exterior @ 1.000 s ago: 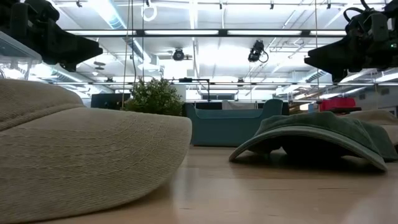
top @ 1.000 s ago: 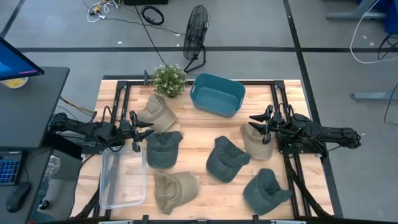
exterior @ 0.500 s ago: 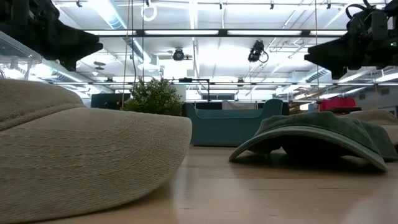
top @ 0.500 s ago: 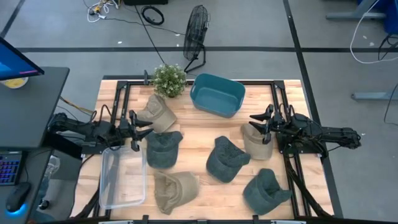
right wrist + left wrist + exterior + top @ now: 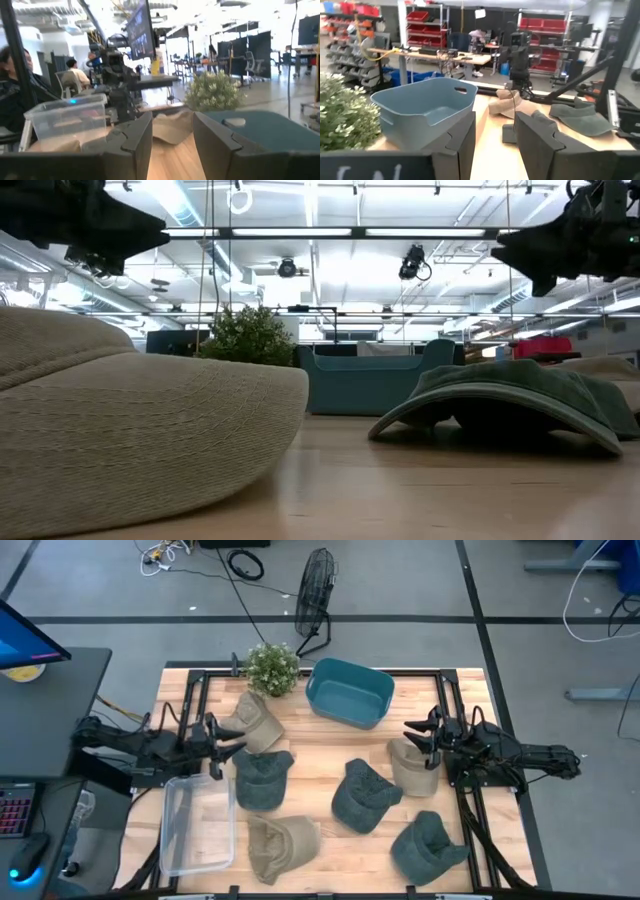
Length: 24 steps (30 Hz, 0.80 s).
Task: Pick & Place hat
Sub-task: Put the top left brown cap into the blue bin
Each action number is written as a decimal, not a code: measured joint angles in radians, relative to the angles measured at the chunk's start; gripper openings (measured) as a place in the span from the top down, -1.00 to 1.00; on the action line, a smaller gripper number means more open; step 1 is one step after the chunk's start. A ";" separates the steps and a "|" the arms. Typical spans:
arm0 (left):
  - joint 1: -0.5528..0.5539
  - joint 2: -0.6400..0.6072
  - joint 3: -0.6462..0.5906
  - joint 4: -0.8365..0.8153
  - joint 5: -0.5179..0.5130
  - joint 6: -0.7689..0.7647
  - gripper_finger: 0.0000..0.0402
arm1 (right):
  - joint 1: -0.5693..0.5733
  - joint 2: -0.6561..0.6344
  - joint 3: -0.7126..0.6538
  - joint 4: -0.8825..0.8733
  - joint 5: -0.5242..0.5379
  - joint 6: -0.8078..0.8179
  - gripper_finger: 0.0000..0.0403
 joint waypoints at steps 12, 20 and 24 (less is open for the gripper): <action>0.006 0.206 0.199 -0.159 -0.061 -0.143 0.30 | 0.000 0.233 0.215 -0.098 -0.026 -0.028 0.27; 0.120 0.385 0.358 -0.398 -0.068 -0.286 0.30 | 0.000 0.538 0.369 -0.155 -0.026 -0.029 0.27; 0.227 0.471 0.445 -0.500 -0.070 -0.379 0.30 | 0.000 0.673 0.424 -0.159 -0.026 -0.028 0.27</action>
